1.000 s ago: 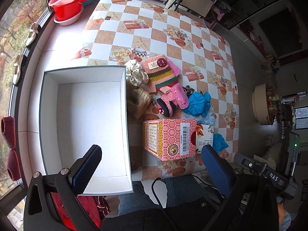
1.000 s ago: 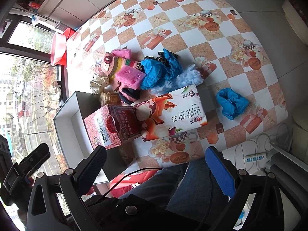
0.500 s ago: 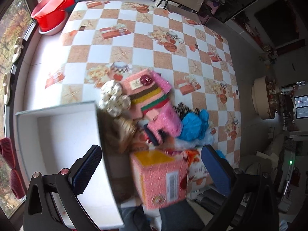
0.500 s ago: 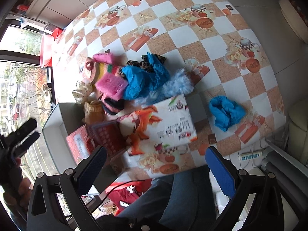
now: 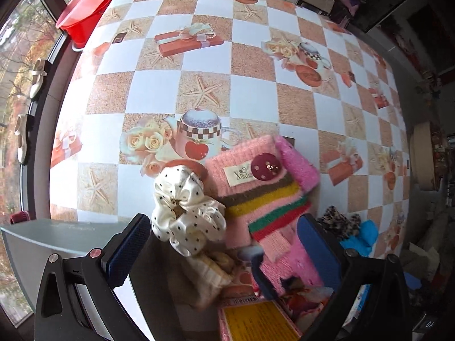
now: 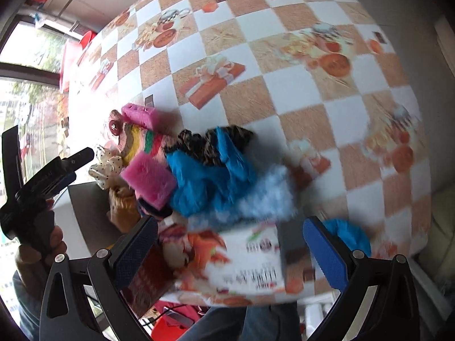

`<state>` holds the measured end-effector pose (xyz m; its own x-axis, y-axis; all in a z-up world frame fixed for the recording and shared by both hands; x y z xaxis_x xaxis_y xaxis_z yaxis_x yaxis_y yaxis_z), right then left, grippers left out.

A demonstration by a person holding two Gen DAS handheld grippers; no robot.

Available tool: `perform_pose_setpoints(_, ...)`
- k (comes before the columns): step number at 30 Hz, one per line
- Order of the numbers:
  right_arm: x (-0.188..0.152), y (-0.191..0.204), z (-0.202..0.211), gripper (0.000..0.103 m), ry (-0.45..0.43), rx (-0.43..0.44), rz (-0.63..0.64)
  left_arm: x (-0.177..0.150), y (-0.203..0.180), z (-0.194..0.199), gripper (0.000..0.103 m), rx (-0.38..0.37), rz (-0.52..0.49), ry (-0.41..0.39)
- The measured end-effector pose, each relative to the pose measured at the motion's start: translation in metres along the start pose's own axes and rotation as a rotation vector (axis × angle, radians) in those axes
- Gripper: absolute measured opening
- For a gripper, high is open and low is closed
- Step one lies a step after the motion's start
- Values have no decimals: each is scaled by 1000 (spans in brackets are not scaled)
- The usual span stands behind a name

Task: Organize soft objects
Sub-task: 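Grasp the white polka-dot scrunchie with the left tool while the right tool grasps the blue gloves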

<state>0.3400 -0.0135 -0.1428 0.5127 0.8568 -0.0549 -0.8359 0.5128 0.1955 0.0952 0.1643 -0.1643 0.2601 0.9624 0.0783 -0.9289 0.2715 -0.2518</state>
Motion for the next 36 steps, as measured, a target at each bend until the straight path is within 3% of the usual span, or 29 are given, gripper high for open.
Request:
perform_pose_setpoints(6, 28, 15, -37, 103, 39, 33, 46, 12, 7, -22, 103, 73, -23, 51)
perform_pose_setpoints(10, 35, 24, -59, 103, 70, 33, 82, 15, 14, -37, 103, 82, 4, 104)
perform_pose_setpoints(12, 35, 27, -64, 94, 81, 36, 92, 17, 15, -43, 103, 83, 10, 133)
perform_pose_setpoints(14, 33, 29, -71, 78, 115, 43, 106, 17, 16, -50, 100, 105, 10, 157)
perform_pose_setpoints(15, 32, 29, -74, 76, 124, 37, 109, 18, 17, -53, 99, 117, 7, 170)
perform_pose_setpoints(16, 31, 30, -76, 66, 132, 31, 116, 18, 17, -56, 97, 117, 6, 184)
perform_pose_setpoints(17, 30, 29, -77, 50, 133, 30, 122, 17, 17, -59, 96, 116, 7, 204)
perform_pose_setpoints(19, 30, 24, -77, 37, 131, 45, 116, 17, 18, -63, 94, 137, -1, 221)
perform_pose_setpoints(21, 32, 19, -75, 28, 131, 78, 106, 17, 17, -68, 87, 171, -12, 240)
perform_pose_setpoints(24, 34, 13, -67, 22, 105, 125, 82, 18, 17, -79, 61, 177, -16, 276)
perform_pose_setpoints(26, 34, 9, -62, 22, 90, 150, 62, 18, 20, -81, 30, 190, -20, 286)
perform_pose_setpoints(27, 34, 3, -57, 22, 89, 169, 46, 18, 22, -81, 26, 180, -11, 292)
perform_pose_setpoints(31, 29, -7, -40, 22, 67, 205, 20, 24, 32, -76, 22, 94, 34, 226)
perform_pose_setpoints(36, 23, -10, -31, 22, 40, 208, -8, 25, 35, -47, 22, 83, 47, 115)
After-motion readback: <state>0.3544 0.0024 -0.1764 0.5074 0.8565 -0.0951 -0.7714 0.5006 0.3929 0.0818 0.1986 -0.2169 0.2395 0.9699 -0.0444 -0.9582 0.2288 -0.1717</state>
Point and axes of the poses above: each gripper's, at about its wrist camera, not at the fingertips, and z roughly against the way its jaws point, y to its left, x to its top, the point moved 2 cm from there along -z, roughly the way its jaws point, and after that the axes turned 6 degrees about -x, right-handed, at the moved point
